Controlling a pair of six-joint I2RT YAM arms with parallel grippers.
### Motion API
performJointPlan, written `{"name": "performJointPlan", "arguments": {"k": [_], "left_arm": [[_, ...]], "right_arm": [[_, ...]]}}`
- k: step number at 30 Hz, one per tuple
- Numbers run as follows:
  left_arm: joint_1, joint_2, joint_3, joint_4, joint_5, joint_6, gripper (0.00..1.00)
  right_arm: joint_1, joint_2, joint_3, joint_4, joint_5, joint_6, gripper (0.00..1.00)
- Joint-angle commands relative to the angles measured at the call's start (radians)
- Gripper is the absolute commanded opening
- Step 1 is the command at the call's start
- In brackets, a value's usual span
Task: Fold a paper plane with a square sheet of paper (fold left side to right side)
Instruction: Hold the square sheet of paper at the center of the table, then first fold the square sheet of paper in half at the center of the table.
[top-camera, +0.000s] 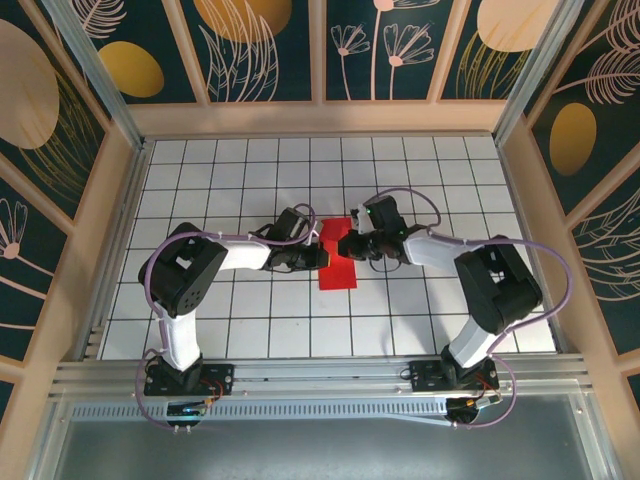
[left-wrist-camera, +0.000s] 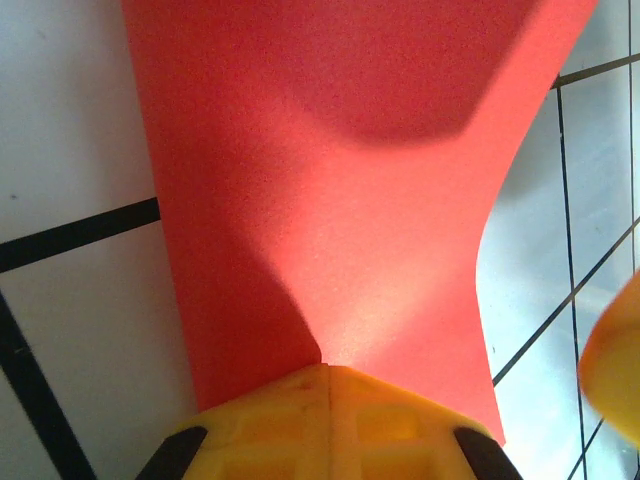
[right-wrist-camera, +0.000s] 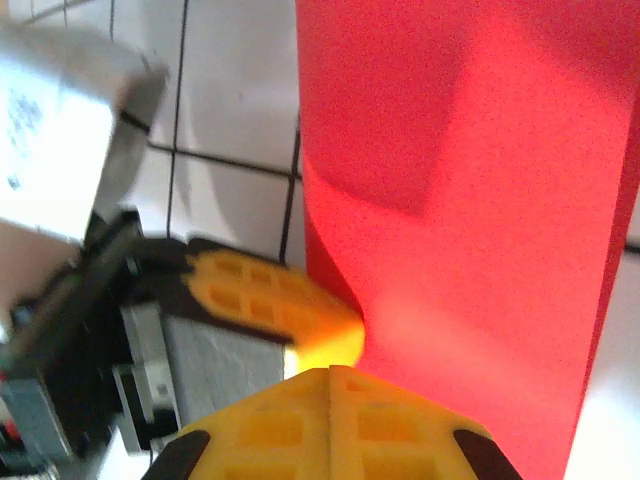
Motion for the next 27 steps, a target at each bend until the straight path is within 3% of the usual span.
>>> {"name": "performJointPlan", "arguments": {"k": [1,18,27], "left_arm": [[-0.001,0.011,-0.016,-0.05,-0.037,-0.006,0.0],[0.01,-0.02,0.075,-0.073,-0.011,0.006,0.0],[0.035,0.039,0.115,-0.056,-0.011,0.018,0.0]], "right_arm": [[0.04,-0.011,-0.065,0.027,-0.031,0.049,0.0],[0.063,0.101,-0.086,-0.002,0.012,0.032,0.0],[0.063,0.13,-0.107,-0.008,0.036,0.031,0.0]]}}
